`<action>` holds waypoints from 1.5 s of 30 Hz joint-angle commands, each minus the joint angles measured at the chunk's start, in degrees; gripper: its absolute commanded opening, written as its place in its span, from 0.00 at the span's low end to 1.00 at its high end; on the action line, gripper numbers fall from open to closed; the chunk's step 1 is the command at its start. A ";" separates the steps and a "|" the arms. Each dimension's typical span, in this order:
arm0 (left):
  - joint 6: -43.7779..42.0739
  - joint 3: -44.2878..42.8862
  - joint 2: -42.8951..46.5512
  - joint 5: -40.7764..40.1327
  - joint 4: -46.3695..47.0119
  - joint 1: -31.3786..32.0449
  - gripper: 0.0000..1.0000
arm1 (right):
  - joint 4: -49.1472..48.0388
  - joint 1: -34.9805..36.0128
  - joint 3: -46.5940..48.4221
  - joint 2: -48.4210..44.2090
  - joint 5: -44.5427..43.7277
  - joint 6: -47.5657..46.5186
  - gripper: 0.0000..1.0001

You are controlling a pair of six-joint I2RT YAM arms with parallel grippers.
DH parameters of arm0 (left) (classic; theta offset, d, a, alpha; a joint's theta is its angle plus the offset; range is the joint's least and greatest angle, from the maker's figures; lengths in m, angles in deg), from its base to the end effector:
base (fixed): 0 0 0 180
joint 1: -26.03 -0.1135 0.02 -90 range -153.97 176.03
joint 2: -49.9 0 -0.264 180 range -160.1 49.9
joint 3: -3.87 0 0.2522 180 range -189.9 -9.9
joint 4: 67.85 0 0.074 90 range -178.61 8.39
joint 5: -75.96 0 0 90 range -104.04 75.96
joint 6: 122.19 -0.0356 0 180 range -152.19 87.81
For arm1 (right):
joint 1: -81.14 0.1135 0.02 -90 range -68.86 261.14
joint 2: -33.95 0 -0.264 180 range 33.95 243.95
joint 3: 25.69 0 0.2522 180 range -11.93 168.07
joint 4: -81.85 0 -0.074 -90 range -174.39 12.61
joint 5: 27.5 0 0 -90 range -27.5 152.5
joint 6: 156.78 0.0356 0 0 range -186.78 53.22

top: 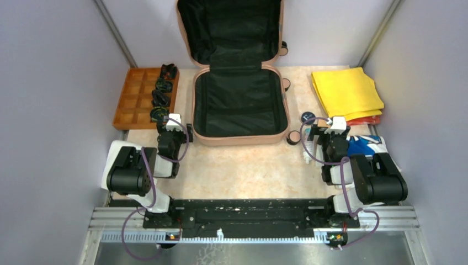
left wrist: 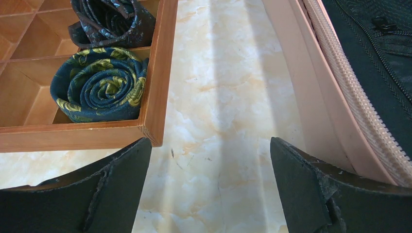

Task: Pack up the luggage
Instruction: Move the luggage to the center of the board.

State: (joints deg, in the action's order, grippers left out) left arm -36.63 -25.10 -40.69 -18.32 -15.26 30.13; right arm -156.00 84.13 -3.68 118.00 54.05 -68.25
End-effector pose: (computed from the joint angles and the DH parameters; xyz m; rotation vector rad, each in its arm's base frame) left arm 0.2503 -0.0153 0.1384 0.0737 1.7269 0.0689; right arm 0.2198 0.0062 0.1453 0.0487 1.6434 -0.1009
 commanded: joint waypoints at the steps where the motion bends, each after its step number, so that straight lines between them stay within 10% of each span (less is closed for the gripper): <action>1: -1.01 -0.70 0.69 2.86 0.59 0.47 0.99 | -0.91 0.55 0.94 -0.57 -0.56 0.12 0.99; 11: -0.91 -1.75 1.33 3.06 -0.29 0.16 0.99 | 1.09 0.53 2.19 -0.51 -2.03 0.77 0.99; 20: 0.15 -20.52 10.69 10.30 -34.70 -0.51 0.99 | 37.36 0.53 15.34 -20.65 -10.75 10.03 0.99; 24: 1.68 -33.74 8.95 15.76 -51.77 -1.63 0.99 | 55.11 0.03 21.67 -25.82 -25.54 32.96 0.99; 28: 0.04 -43.47 7.93 19.43 -62.74 -2.15 0.99 | 60.62 -2.73 26.29 -28.13 -14.83 38.39 0.99; 40: -2.43 -58.53 0.61 28.32 -81.48 -2.17 0.98 | 96.51 -2.49 58.59 -5.35 -11.24 34.57 0.99; 45: -2.35 -60.06 -4.46 26.97 -82.01 -2.15 0.98 | 94.04 -0.30 60.40 -2.19 -8.66 31.71 0.99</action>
State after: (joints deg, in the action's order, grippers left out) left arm -38.19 -83.00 -41.80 7.36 -93.64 28.16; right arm -66.48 82.05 55.12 115.40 44.37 -33.85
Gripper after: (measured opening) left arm 0.985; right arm 0.987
